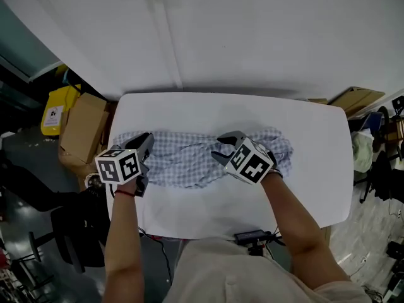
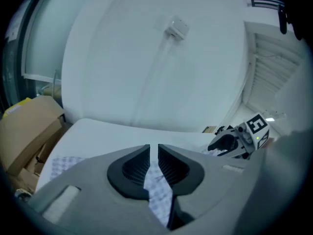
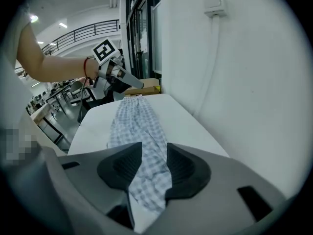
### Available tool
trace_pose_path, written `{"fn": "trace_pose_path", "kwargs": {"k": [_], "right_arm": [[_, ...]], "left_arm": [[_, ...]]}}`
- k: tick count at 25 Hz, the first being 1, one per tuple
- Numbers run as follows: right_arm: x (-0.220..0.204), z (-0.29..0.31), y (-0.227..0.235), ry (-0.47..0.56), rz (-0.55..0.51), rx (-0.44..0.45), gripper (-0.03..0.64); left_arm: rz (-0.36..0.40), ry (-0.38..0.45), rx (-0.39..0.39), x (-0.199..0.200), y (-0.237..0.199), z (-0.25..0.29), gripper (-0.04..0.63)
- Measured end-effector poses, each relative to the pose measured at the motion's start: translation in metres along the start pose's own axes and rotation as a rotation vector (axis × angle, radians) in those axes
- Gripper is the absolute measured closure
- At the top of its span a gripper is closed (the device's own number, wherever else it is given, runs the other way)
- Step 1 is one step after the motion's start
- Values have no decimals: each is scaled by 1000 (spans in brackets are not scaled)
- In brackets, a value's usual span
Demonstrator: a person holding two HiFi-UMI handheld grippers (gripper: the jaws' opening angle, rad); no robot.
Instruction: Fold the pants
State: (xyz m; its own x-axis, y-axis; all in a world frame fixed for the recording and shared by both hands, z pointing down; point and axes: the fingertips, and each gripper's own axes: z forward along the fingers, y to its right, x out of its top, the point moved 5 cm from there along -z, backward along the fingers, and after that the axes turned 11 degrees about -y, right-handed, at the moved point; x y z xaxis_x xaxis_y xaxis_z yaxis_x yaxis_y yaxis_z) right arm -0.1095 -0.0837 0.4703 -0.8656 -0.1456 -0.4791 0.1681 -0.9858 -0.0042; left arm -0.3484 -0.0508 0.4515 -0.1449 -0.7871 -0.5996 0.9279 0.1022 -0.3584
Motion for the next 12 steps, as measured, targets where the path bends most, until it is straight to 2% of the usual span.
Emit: {"fn": "trace_pose_path", "kwargs": {"k": [6, 12], "right_arm": [[-49, -39, 10, 31, 109, -68, 539], [-109, -74, 21, 28, 226, -130, 592]], "left_arm": [[64, -32, -80, -5, 65, 23, 541], [115, -60, -153, -13, 130, 45, 543]]}}
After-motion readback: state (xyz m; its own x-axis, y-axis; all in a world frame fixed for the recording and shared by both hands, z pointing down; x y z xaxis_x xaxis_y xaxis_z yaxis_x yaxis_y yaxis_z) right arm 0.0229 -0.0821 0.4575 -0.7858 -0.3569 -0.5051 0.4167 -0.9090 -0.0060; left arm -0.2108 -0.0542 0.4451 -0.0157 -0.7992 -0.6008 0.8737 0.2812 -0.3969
